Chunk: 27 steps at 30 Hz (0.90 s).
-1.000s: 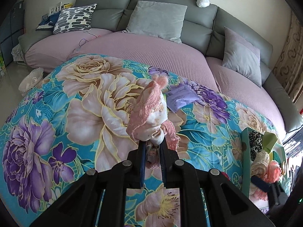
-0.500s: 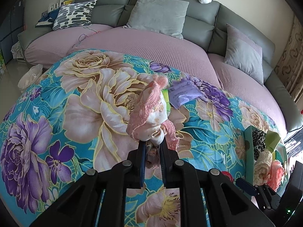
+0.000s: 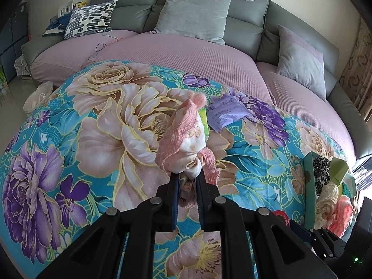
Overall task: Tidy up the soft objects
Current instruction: 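Hold the pink hat up with the left tool while the right tool grasps the red ring, then carry the pink hat over the tray with the left tool while the right tool carries the red ring there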
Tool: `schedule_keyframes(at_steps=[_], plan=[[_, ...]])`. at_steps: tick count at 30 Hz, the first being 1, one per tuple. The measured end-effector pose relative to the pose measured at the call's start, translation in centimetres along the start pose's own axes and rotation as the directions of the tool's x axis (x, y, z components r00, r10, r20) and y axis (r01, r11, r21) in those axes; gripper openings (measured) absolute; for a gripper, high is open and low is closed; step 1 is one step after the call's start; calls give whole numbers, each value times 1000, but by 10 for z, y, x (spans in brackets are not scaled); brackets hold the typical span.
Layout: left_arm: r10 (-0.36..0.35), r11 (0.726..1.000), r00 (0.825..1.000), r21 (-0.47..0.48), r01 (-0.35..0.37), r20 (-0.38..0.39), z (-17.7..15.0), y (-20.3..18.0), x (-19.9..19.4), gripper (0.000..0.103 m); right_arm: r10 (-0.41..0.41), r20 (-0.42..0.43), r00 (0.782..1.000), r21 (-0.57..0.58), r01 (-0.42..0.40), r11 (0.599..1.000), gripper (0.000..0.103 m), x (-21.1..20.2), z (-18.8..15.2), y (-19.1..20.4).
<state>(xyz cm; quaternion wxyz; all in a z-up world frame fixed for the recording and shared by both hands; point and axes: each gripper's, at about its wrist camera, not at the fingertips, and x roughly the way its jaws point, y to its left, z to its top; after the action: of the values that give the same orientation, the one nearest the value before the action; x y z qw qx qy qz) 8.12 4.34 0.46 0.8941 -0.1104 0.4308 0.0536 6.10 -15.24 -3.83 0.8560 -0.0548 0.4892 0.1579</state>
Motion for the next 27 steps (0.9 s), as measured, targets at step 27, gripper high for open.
schedule_keyframes(at_steps=[27], plan=[[-78, 994, 990, 88, 67, 121, 13, -45, -44, 14, -77, 262, 962, 85, 57, 995, 54, -102, 17, -35]])
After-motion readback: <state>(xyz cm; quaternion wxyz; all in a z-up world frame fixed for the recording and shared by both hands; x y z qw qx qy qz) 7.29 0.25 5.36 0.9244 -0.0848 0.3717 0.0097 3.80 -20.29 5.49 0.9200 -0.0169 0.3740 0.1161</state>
